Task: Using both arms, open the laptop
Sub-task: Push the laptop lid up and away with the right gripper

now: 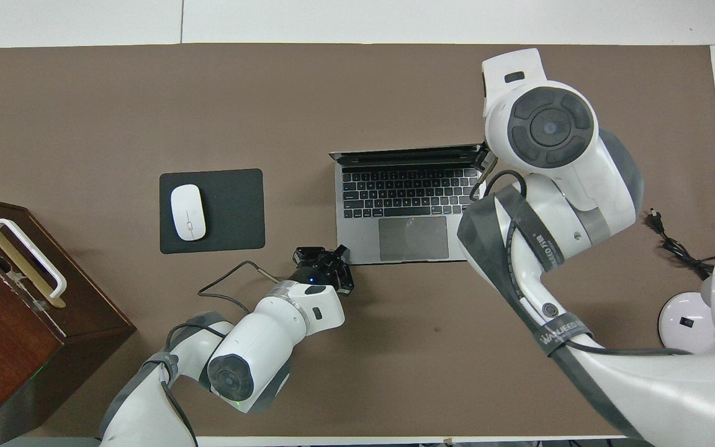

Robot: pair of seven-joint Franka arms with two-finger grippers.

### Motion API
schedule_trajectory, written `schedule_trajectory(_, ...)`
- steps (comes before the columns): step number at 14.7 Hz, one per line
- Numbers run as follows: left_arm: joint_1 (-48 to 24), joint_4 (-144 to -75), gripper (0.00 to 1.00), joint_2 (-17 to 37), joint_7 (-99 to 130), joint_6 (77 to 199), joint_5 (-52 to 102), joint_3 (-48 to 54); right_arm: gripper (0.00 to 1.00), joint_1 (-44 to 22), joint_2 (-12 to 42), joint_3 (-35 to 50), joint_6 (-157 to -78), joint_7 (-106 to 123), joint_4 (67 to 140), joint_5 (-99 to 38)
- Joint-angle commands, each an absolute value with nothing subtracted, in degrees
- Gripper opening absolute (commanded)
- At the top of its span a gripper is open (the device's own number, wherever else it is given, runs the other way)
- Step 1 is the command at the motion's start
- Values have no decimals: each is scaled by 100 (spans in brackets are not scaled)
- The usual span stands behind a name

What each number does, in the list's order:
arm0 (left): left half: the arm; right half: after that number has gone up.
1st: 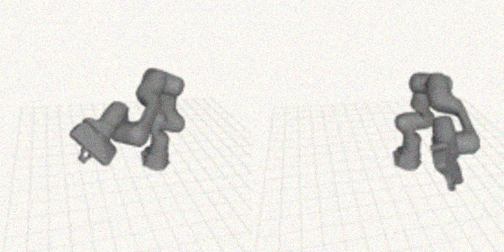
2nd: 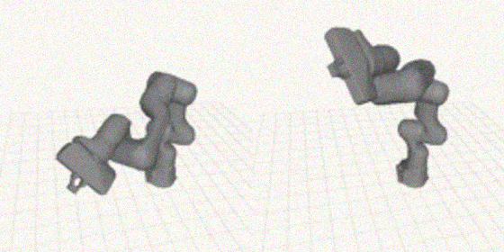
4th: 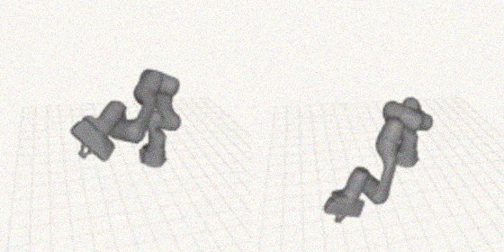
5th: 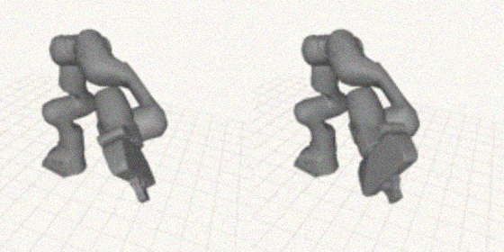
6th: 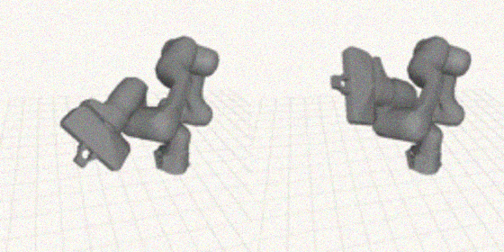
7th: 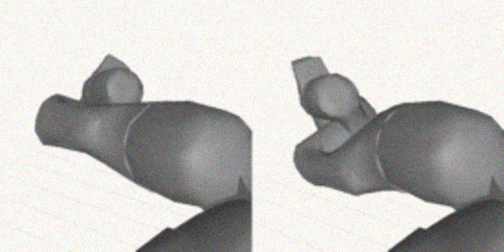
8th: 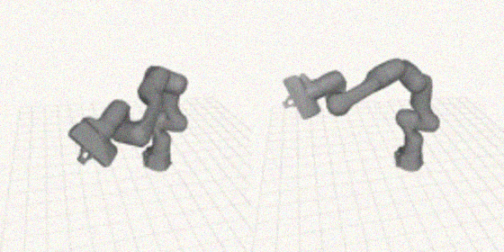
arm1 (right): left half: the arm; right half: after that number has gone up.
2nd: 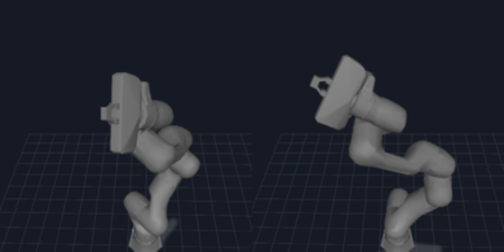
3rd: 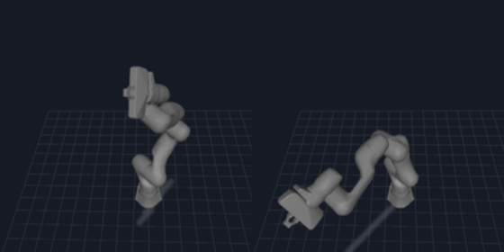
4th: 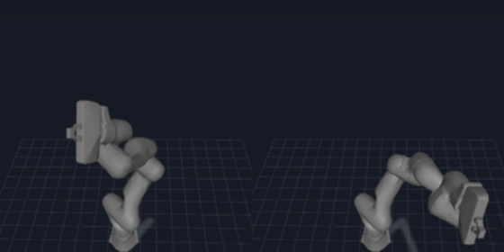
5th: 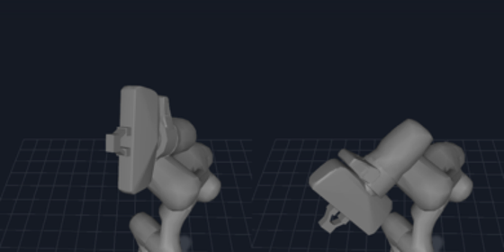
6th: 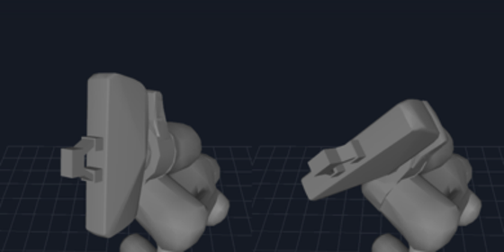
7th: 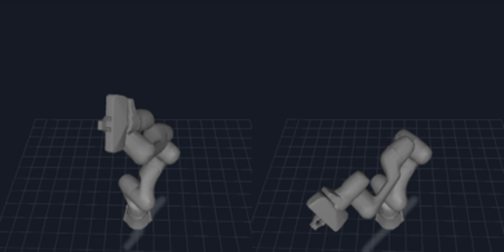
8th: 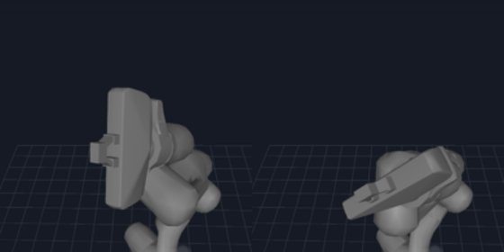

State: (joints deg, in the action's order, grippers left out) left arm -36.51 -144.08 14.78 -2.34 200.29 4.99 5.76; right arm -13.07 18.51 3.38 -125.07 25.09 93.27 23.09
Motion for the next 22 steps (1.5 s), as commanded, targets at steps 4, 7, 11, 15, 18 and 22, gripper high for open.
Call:
schedule_trajectory(4, -3700, -14247, 0, 1749, -281, 20083, 448, 554, 100, -1107, 2284, 378, -12551, 2619, 8808, 2023)
schedule_trajectory(7, -3709, -14247, 0, 1758, -281, 20083, 448, 554, 100, -1037, 2329, 378, -12463, 2619, 8675, 1986)
schedule_trajectory(11, -3709, -14238, 0, 1758, -281, 20083, 457, 554, 100, -1002, 2391, 378, -12454, 2637, 8561, 1986)
schedule_trajectory(15, -3700, -14229, 0, 1758, -281, 20083, 448, 554, 100, -1002, 2330, 378, -11912, 2610, 8404, 1331)
schedule_trajectory(18, -3709, -14221, 0, 1758, -281, 20083, 440, 554, 100, -932, 2067, 343, -11296, 2610, 8288, 1072)
schedule_trajectory(22, -3709, -14221, 0, 1767, -281, 20083, 439, 554, 100, -905, 1724, 343, -10575, 2593, 8314, 810)
